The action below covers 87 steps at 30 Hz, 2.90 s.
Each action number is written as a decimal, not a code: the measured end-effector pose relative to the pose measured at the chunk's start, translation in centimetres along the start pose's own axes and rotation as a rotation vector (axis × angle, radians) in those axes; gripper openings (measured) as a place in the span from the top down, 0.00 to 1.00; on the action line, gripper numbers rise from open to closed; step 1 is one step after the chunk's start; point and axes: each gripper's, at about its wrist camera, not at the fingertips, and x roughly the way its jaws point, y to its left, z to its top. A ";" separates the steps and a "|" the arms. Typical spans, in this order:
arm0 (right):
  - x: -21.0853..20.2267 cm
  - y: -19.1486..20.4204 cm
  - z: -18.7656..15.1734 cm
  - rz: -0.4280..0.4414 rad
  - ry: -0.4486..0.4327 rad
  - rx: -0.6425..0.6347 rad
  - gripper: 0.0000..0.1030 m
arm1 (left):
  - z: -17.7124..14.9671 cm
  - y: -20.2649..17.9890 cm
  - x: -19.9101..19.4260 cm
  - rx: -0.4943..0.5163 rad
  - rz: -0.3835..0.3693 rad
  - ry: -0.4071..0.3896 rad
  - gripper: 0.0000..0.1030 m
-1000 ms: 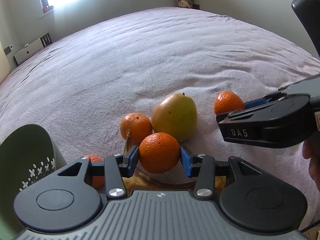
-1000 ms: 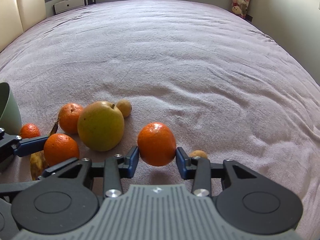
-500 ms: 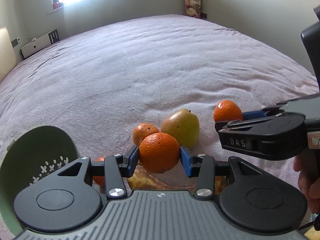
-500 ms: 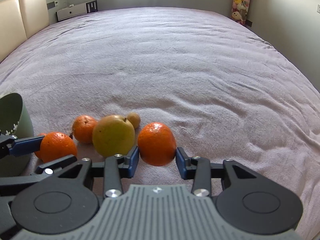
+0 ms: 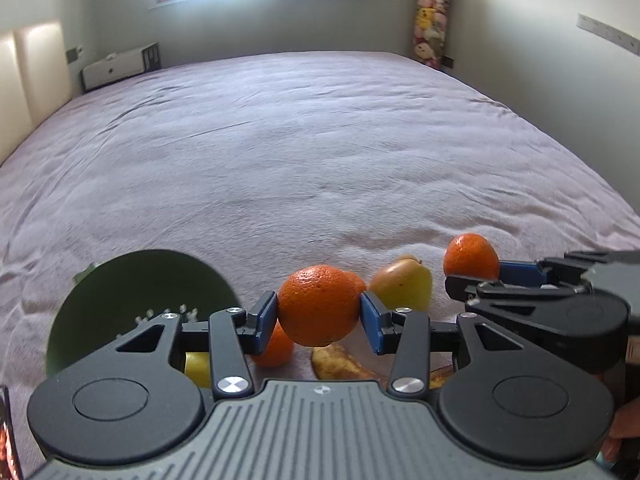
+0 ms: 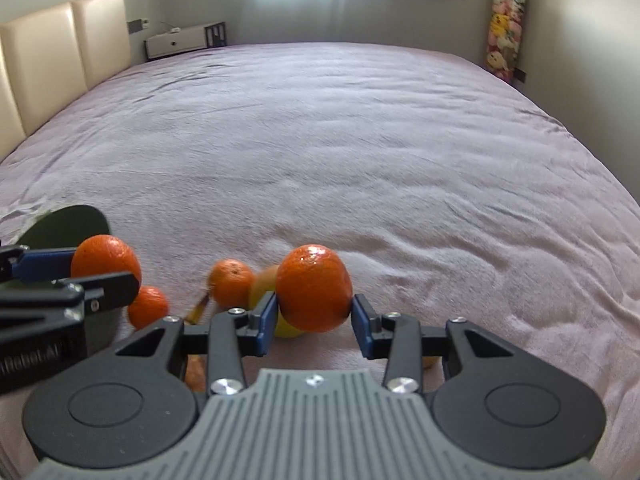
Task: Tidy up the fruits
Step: 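Carry both held mandarins over the green colander with both tools, then open the left gripper into the colander while the right gripper releases its mandarin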
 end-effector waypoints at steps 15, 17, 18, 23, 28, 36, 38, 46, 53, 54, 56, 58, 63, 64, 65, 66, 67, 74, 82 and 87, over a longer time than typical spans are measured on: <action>-2.9 8.3 0.5 0.211 -0.084 -0.214 0.64 | 0.0 6.8 -1.9 -0.161 0.080 0.071 0.51; -3.2 9.4 0.7 0.232 -0.094 -0.249 0.64 | -0.2 7.7 -2.0 -0.178 0.087 0.077 0.51; -3.2 9.8 0.7 0.242 -0.096 -0.266 0.64 | -0.2 8.1 -2.0 -0.186 0.090 0.079 0.51; -3.3 12.0 0.9 0.284 -0.090 -0.328 0.64 | -0.4 10.2 -2.2 -0.233 0.110 0.077 0.51; -2.4 13.2 1.2 0.313 -0.074 -0.390 0.64 | -0.5 12.1 -2.3 -0.287 0.129 0.070 0.51; 0.1 15.9 2.3 0.344 -0.045 -0.494 0.64 | -0.9 14.5 -1.2 -0.364 0.158 0.088 0.51; 0.8 16.5 2.5 0.353 -0.036 -0.516 0.64 | -1.0 15.0 -0.7 -0.383 0.149 0.088 0.51; 4.0 18.2 3.0 0.381 0.015 -0.592 0.64 | -1.4 16.5 1.6 -0.458 0.119 0.107 0.51; 7.1 19.1 3.0 0.375 0.059 -0.676 0.64 | -2.3 16.6 3.9 -0.479 0.113 0.182 0.51; 7.4 19.3 2.8 0.370 0.062 -0.700 0.64 | -2.4 16.6 4.1 -0.482 0.117 0.190 0.51; 7.9 19.6 2.7 0.369 0.063 -0.739 0.64 | -2.5 16.6 4.6 -0.484 0.118 0.202 0.51; 8.5 19.9 2.7 0.376 0.070 -0.755 0.64 | -2.6 16.6 5.0 -0.484 0.115 0.212 0.51; 9.8 19.9 2.9 0.387 0.099 -0.761 0.64 | -2.8 16.6 6.1 -0.477 0.118 0.237 0.51; 10.0 19.9 2.9 0.391 0.105 -0.763 0.64 | -2.8 16.6 6.3 -0.476 0.119 0.242 0.50; 10.3 19.9 2.8 0.395 0.111 -0.765 0.64 | -2.8 16.6 6.4 -0.477 0.119 0.246 0.50; 10.4 19.9 2.8 0.396 0.113 -0.769 0.64 | -2.9 16.6 6.6 -0.478 0.118 0.250 0.50; 10.6 19.9 2.8 0.398 0.115 -0.771 0.64 | -2.9 16.7 6.7 -0.481 0.116 0.251 0.50; 11.3 20.3 2.7 0.415 0.122 -0.811 0.64 | -2.9 17.0 7.3 -0.507 0.118 0.257 0.50; 12.3 20.6 3.1 0.444 0.157 -0.780 0.66 | -3.3 17.3 7.8 -0.558 0.105 0.249 0.49; 12.2 20.9 3.1 0.439 0.161 -0.775 0.65 | -3.4 17.4 7.8 -0.564 0.114 0.251 0.46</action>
